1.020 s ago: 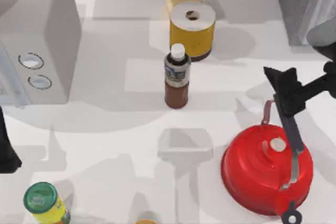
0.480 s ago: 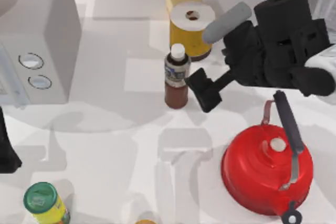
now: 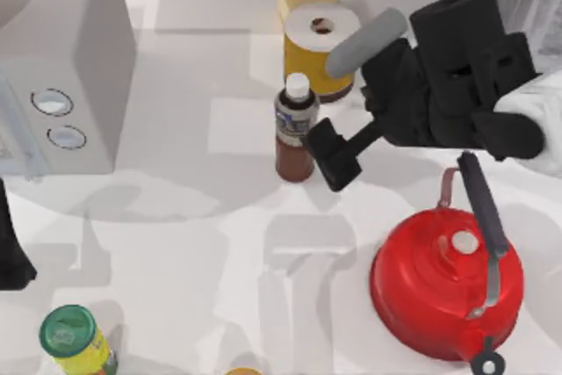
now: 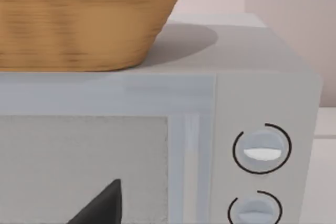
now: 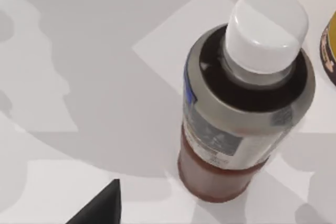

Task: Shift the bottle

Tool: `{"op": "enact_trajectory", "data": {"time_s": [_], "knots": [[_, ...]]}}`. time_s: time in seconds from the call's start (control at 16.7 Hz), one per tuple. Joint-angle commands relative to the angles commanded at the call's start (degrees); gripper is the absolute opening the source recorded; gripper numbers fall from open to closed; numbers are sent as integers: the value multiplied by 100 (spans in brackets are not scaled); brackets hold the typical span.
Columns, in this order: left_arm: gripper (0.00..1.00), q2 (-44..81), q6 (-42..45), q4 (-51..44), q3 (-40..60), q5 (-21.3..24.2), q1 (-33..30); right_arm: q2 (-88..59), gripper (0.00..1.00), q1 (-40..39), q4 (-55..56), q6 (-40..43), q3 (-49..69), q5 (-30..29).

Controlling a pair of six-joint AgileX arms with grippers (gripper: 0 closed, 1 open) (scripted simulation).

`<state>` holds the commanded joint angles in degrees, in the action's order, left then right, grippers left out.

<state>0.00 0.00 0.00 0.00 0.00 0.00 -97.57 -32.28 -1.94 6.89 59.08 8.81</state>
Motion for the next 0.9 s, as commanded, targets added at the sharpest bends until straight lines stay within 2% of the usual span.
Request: {"op": "enact_trajectory", "data": {"time_s": [0.54,0.9], "knots": [[100,0,0,0,0,0,0,-1862,100,-194,777,-129,1085,-164],[100,0,0,0,0,0,0,-2090,100,-208,880,-139,1212,-177]]}}
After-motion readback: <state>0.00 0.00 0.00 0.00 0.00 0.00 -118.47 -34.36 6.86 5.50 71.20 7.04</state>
